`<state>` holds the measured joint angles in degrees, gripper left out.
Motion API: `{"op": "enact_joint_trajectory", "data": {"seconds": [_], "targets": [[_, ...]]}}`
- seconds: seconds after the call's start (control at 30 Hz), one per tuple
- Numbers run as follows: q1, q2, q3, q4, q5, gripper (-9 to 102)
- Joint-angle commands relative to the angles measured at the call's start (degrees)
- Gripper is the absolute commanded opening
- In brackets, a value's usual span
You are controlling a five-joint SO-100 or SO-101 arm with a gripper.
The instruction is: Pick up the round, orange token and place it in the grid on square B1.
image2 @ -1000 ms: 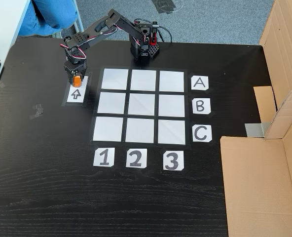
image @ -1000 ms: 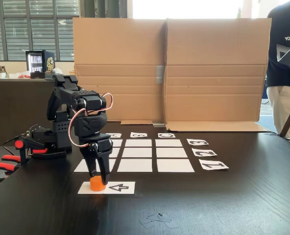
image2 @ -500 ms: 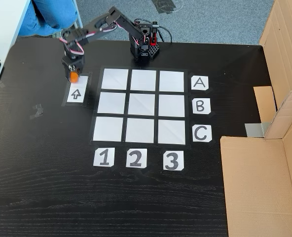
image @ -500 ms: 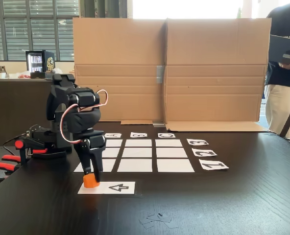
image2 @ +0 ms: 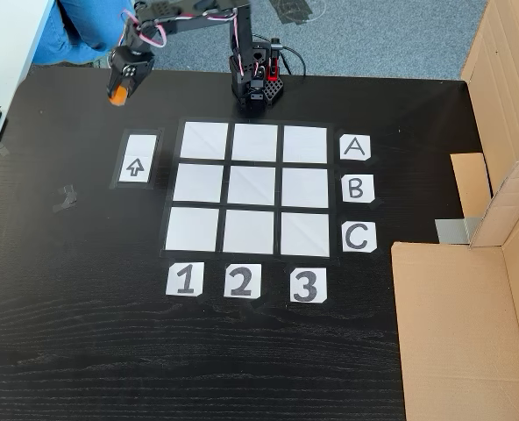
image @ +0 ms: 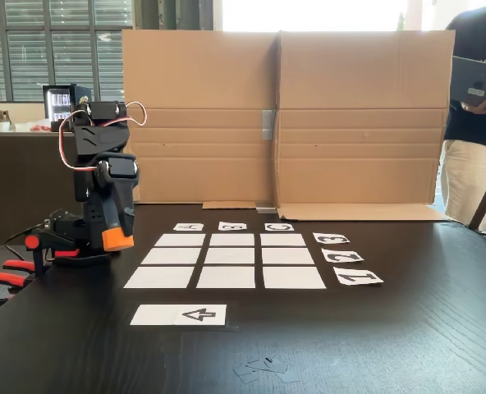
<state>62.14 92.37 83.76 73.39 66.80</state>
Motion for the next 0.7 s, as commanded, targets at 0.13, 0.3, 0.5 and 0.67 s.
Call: {"op": "enact_joint_trajectory", "data": {"seconds": [0.13,0.3,0.5,0.67], "targets": [[-4.57,13.54,5.80,-4.22,-0.79,-1],[-8.70,21.71,8.17,-4.31,-0.62,-1],[-16.52,28.21,13.62,-4.92,-0.62,-1],[-23.03,29.27,15.82,-5.01,-0.53,-1]]}}
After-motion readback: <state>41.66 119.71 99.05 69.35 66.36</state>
